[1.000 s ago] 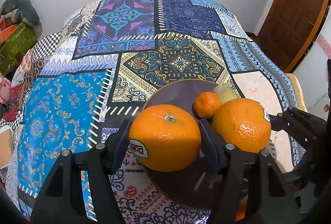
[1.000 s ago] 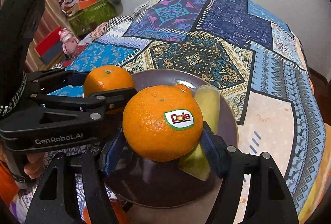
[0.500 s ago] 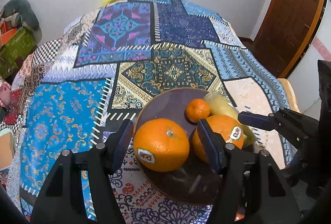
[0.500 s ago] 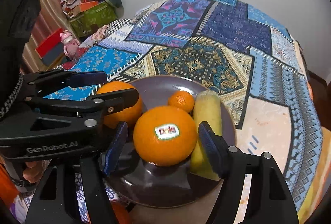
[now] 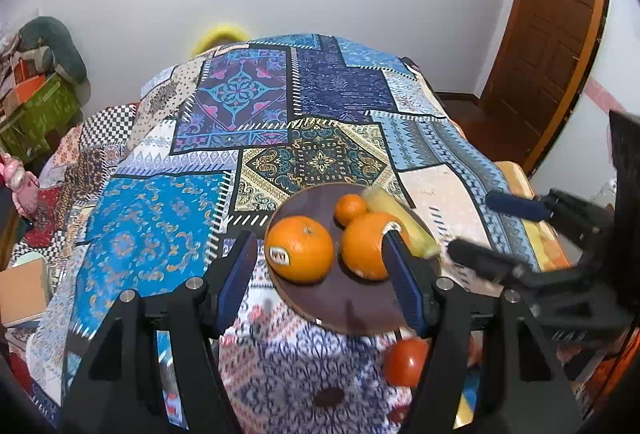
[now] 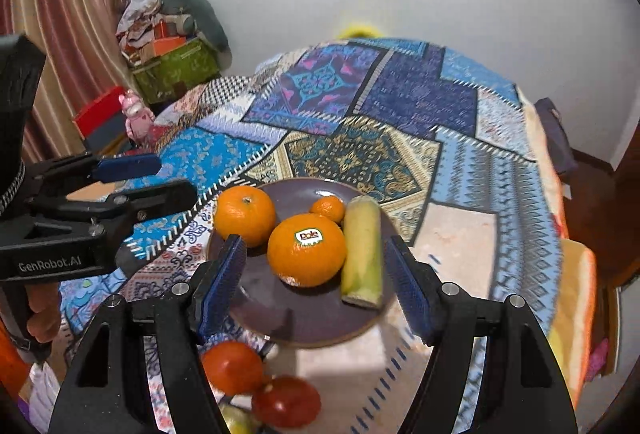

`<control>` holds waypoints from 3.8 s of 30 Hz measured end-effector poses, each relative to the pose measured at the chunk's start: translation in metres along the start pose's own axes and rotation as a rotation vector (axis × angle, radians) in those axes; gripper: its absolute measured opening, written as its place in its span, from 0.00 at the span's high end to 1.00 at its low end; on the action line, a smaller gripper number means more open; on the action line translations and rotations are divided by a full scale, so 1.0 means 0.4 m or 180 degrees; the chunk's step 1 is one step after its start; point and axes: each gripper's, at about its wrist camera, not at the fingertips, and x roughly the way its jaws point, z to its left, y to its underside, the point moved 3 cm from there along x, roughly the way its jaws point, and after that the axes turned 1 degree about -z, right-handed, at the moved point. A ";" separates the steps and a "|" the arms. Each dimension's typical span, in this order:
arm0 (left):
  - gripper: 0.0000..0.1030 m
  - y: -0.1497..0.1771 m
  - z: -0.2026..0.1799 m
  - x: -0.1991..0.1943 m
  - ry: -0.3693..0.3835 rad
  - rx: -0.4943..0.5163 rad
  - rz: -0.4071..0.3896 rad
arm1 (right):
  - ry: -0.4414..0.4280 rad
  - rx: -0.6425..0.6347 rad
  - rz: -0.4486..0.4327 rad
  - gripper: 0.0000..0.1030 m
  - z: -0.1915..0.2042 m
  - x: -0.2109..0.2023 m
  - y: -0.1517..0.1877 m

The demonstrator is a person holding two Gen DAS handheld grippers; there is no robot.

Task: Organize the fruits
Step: 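Move both tools back toward the red tomatoes on the quilt, then grasp a red tomato with the left tool while the right tool grasps another tomato, then place both red tomatoes on the purple plate beside the oranges and release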

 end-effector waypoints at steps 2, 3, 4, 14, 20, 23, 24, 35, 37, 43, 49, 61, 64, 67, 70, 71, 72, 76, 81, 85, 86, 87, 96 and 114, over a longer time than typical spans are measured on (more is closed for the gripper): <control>0.37 0.016 -0.008 -0.025 0.0013 0.0015 -0.0001 | 0.0027 0.0008 -0.0058 0.33 -0.001 -0.033 0.007; 0.37 0.023 -0.011 -0.034 0.0024 0.0015 0.0002 | 0.0040 0.0016 -0.0081 0.33 -0.003 -0.049 0.013; 0.37 0.033 -0.015 -0.046 0.0036 0.0012 0.0007 | 0.0049 0.0024 -0.0095 0.33 -0.004 -0.062 0.019; 0.37 0.144 -0.063 -0.088 0.0151 -0.0020 0.0191 | 0.0081 0.0214 -0.0016 0.33 -0.018 -0.129 0.122; 0.37 0.207 -0.090 -0.063 0.0236 -0.0062 0.0357 | 0.0095 0.0305 0.0151 0.33 -0.022 -0.104 0.189; 0.37 0.237 -0.100 -0.035 0.0261 -0.0085 0.0465 | 0.0093 0.0379 0.0260 0.33 -0.021 -0.077 0.231; 0.37 0.244 -0.102 -0.027 0.0267 -0.0093 0.0492 | 0.0080 0.0406 0.0295 0.33 -0.021 -0.067 0.240; 0.37 0.286 -0.104 0.041 0.0315 -0.0056 0.0654 | -0.0107 0.0384 0.0488 0.33 0.007 0.012 0.269; 0.37 0.284 -0.103 0.046 0.0325 -0.0051 0.0658 | -0.0150 0.0352 0.0509 0.35 0.012 0.023 0.269; 0.37 0.281 -0.113 0.050 0.0350 0.0022 0.0633 | -0.0299 0.0372 0.0532 0.38 0.012 0.032 0.269; 0.38 0.277 -0.125 0.071 0.0408 0.0028 0.0705 | -0.0527 0.0461 0.0607 0.53 0.005 0.042 0.269; 0.55 0.260 -0.181 0.149 0.0441 0.0127 0.0892 | -0.0241 0.0557 0.0503 0.54 -0.065 0.006 0.272; 0.55 0.264 -0.179 0.147 0.0465 0.0100 0.0883 | -0.0219 0.0591 0.0481 0.54 -0.074 0.000 0.272; 0.56 0.263 -0.168 0.137 0.0479 0.0051 0.0849 | -0.0235 0.0614 0.0458 0.54 -0.077 -0.005 0.268; 0.56 0.259 -0.154 0.118 0.0469 0.0008 0.0776 | -0.0245 0.0607 0.0426 0.54 -0.071 -0.005 0.256; 0.56 0.257 -0.150 0.112 0.0463 -0.0003 0.0752 | -0.0250 0.0604 0.0411 0.54 -0.069 -0.006 0.251; 0.56 0.252 -0.143 0.104 0.0456 -0.0023 0.0724 | -0.0256 0.0597 0.0400 0.54 -0.068 -0.005 0.246; 0.56 0.222 -0.110 0.077 0.0421 -0.0105 0.0612 | -0.0273 0.0555 0.0331 0.54 -0.058 -0.003 0.213; 0.56 0.177 -0.070 0.064 0.0344 -0.0172 0.0488 | -0.0270 0.0488 0.0247 0.54 -0.045 0.010 0.170; 0.56 0.148 -0.043 0.079 0.0290 -0.0223 0.0453 | -0.0270 0.0429 0.0233 0.54 -0.034 0.034 0.141; 0.56 0.144 -0.038 0.085 0.0280 -0.0227 0.0455 | -0.0270 0.0416 0.0236 0.54 -0.031 0.041 0.135; 0.56 0.140 -0.037 0.093 0.0267 -0.0229 0.0459 | -0.0272 0.0402 0.0244 0.54 -0.029 0.050 0.128; 0.56 0.122 -0.020 0.166 0.0217 -0.0234 0.0530 | -0.0261 0.0281 0.0385 0.54 -0.018 0.117 0.110; 0.55 0.135 -0.024 0.171 0.0264 -0.0222 0.0537 | -0.0202 0.0260 0.0384 0.53 -0.023 0.112 0.111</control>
